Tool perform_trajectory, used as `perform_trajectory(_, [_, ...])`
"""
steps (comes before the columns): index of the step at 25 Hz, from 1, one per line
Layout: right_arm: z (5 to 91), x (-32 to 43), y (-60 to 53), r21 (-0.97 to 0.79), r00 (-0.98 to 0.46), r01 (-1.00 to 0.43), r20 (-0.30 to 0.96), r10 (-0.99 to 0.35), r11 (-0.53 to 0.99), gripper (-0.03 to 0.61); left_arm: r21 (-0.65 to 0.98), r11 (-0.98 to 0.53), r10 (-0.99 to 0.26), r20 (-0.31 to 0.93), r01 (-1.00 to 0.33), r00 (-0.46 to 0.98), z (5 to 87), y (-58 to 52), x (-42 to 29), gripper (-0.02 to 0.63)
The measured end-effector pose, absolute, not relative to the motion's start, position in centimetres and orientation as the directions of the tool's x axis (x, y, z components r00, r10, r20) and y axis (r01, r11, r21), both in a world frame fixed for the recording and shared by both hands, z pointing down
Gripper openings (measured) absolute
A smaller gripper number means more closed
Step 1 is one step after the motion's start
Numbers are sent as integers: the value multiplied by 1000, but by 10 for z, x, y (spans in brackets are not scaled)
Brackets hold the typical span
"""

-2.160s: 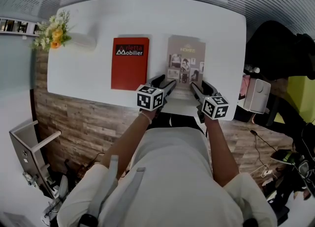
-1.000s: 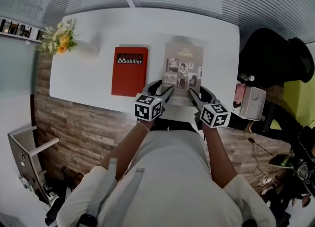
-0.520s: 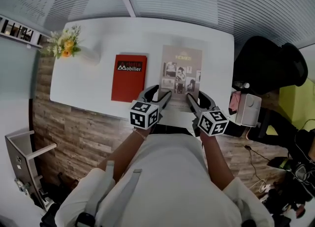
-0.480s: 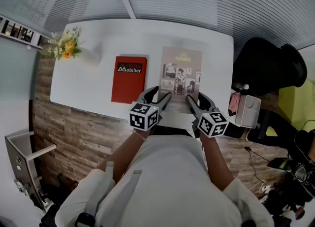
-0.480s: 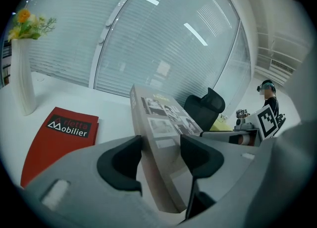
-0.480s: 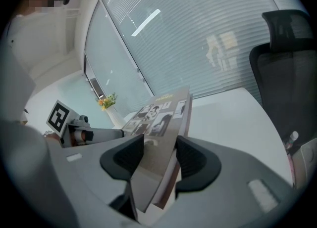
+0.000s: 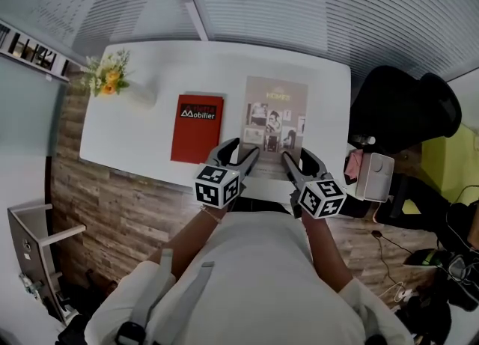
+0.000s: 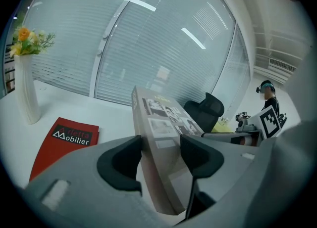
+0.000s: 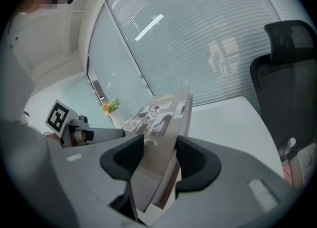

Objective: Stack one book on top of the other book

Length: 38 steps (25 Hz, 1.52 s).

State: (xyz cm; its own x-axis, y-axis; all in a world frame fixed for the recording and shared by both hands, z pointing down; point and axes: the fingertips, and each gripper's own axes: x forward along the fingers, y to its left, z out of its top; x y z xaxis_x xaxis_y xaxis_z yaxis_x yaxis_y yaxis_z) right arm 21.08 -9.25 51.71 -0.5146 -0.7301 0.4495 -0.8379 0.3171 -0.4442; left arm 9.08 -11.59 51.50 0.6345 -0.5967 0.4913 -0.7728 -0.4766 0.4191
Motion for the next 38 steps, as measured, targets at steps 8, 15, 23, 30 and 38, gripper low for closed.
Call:
perform_trajectory(8, [510, 227, -79, -450, -529, -828, 431, -731, 333, 199, 398, -463, -622, 491, -792, 610, 506, -101, 106, 255])
perform_trajectory(15, [509, 246, -65, -448, -538, -824, 426, -727, 347, 195, 400, -435, -648, 483, -807, 589, 505, -86, 125, 255])
perform_trajectory(23, [505, 231, -63, -454, -547, -816, 408, -731, 357, 195, 395, -427, -663, 475, -813, 579, 501, -82, 109, 256])
perform_trajectory(30, [502, 180, -76, -437, -537, -824, 399, -743, 361, 195, 403, -445, -659, 458, -800, 597, 500, -96, 59, 256])
perform_trajectory(38, [498, 64, -93, -415, -540, -827, 397, -742, 380, 195, 407, -435, -673, 446, -803, 590, 499, -112, -57, 256])
